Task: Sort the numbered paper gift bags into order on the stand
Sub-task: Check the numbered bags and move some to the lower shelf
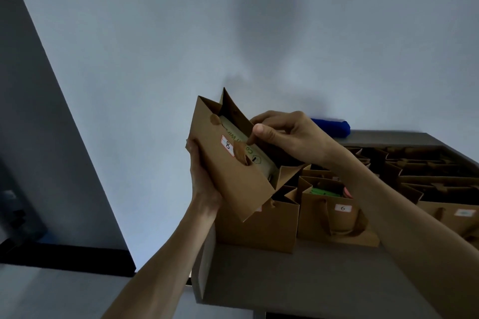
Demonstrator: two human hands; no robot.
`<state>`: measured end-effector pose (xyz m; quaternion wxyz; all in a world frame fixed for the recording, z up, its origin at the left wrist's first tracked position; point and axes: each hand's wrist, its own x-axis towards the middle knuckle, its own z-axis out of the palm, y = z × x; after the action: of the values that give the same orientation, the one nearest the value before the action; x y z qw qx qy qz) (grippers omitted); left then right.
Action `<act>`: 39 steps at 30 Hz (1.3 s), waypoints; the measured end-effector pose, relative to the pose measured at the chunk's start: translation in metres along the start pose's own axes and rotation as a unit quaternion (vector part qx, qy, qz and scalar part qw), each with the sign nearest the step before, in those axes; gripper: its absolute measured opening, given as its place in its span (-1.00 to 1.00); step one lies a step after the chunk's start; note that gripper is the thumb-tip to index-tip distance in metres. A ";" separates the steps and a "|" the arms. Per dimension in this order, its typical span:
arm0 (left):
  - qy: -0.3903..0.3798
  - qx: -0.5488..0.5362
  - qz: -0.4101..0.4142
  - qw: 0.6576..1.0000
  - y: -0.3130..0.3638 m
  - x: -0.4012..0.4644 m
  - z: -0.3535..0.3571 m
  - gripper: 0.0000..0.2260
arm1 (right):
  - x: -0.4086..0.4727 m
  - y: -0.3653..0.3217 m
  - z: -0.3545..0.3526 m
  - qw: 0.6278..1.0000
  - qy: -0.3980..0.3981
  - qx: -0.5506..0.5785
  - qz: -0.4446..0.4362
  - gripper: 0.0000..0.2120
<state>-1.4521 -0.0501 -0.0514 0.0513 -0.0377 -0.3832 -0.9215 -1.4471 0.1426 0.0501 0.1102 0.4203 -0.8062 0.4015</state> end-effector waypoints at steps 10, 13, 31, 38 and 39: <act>0.008 0.050 -0.033 0.998 0.003 -0.023 0.004 -0.61 | -0.032 -0.016 0.023 0.982 0.022 -0.034 0.184 -0.35; 0.004 0.046 -0.065 0.997 -0.008 -0.031 0.006 -0.57 | -0.052 -0.014 0.026 0.969 0.016 -0.026 0.244 -0.36; 0.031 0.014 -0.104 0.994 -0.079 -0.146 0.053 -0.45 | -0.176 -0.033 -0.003 0.974 0.051 -0.080 0.206 -0.73; 0.061 -0.008 -0.086 0.994 -0.126 -0.221 0.031 -0.44 | -0.236 -0.023 0.017 0.976 -0.030 -0.029 0.216 -0.74; 0.067 -0.014 -0.086 0.994 -0.132 -0.230 0.026 -0.43 | -0.243 -0.021 0.022 0.974 -0.041 -0.016 0.221 -0.74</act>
<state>-1.2399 0.0761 -0.1503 -0.0033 0.0566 -0.3677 -0.9282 -1.2765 0.2626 -0.0777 -0.0075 0.2461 -0.8894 0.3852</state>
